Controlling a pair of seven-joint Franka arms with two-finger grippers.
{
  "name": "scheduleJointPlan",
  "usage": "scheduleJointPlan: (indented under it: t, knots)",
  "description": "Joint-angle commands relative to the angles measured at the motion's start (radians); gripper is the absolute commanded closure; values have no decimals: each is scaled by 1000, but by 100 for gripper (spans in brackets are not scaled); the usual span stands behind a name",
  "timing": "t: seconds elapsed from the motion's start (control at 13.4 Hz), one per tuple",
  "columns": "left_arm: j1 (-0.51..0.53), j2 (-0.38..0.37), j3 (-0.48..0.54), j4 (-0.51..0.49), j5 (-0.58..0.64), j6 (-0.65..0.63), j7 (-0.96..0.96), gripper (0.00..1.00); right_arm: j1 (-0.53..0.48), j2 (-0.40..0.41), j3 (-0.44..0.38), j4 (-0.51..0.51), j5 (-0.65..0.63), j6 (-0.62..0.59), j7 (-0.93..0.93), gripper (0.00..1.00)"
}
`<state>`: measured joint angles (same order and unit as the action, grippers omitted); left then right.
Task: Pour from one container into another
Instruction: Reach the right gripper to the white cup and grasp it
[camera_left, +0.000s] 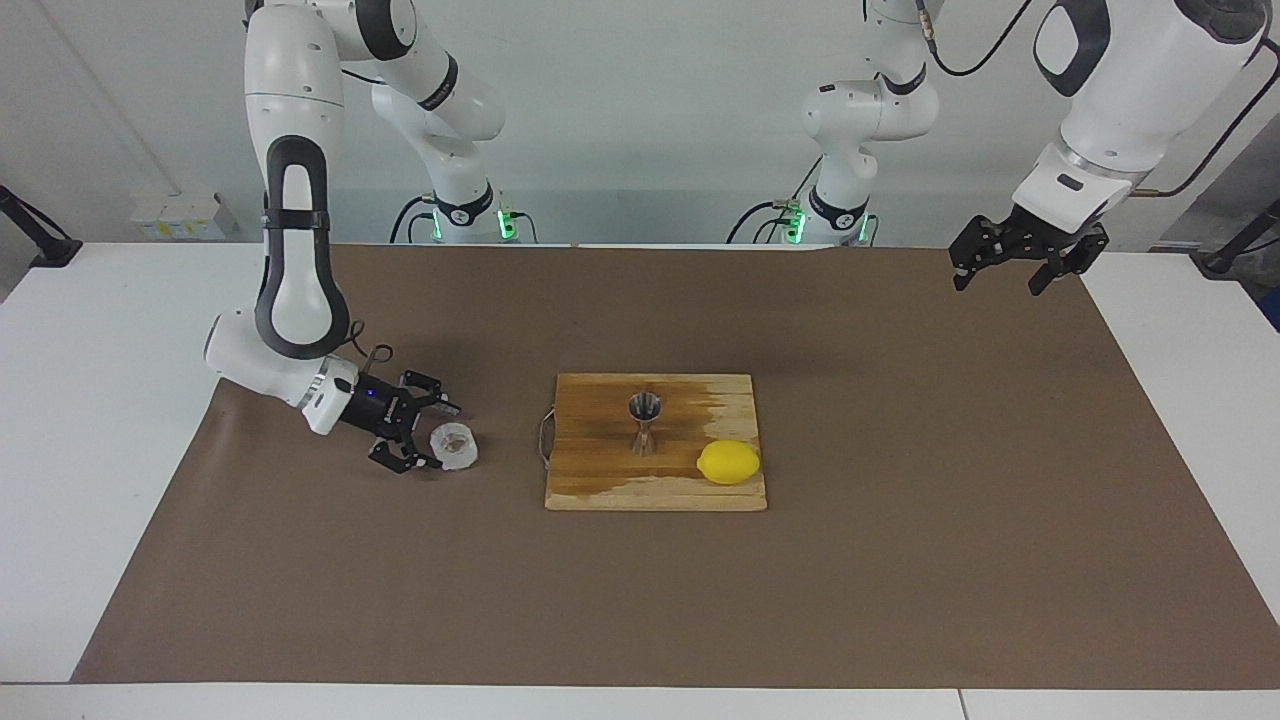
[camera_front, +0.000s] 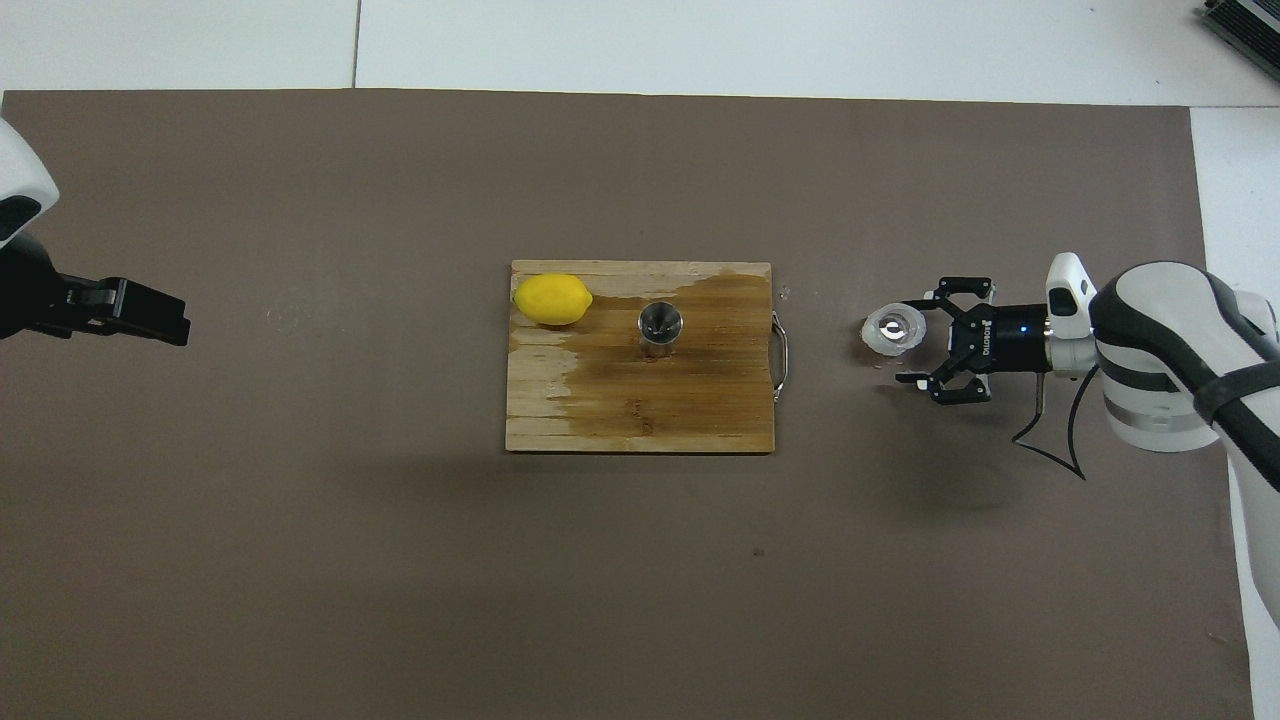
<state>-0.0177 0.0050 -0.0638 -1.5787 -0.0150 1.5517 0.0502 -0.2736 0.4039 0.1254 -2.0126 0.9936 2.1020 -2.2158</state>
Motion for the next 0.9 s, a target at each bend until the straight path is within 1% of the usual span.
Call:
scheduleJointPlan:
  t: [0.0,0.3,0.37,0.45,0.52,0.67,0.75,0.82]
  knots:
    - [8,-26,-2,-27,-14,-9,14,0,22,16,4,12,40,42,-32,0]
    - [-1,-26,-4,-26,-14,-4,5,0,43,18,4,8,62,65,-45,0]
    - [4,-26,-4,-26,-13,-4,5,0,47,18,4,5,62,75,-50,6]
    - [8,-26,-4,-26,-13,-4,5,0,54,18,4,6,62,79,-50,26]
    - [10,-26,-4,-26,-13,-4,5,0,56,19,4,6,60,99,-54,43]
    - [10,-26,-4,-27,-14,-4,5,0,66,19,4,6,60,115,-76,84]
    - [10,-26,-4,-27,-13,-4,5,0,66,18,4,9,60,115,-76,93]
    - [10,-26,-4,-26,-14,-4,5,0,71,18,4,11,60,115,-68,93]
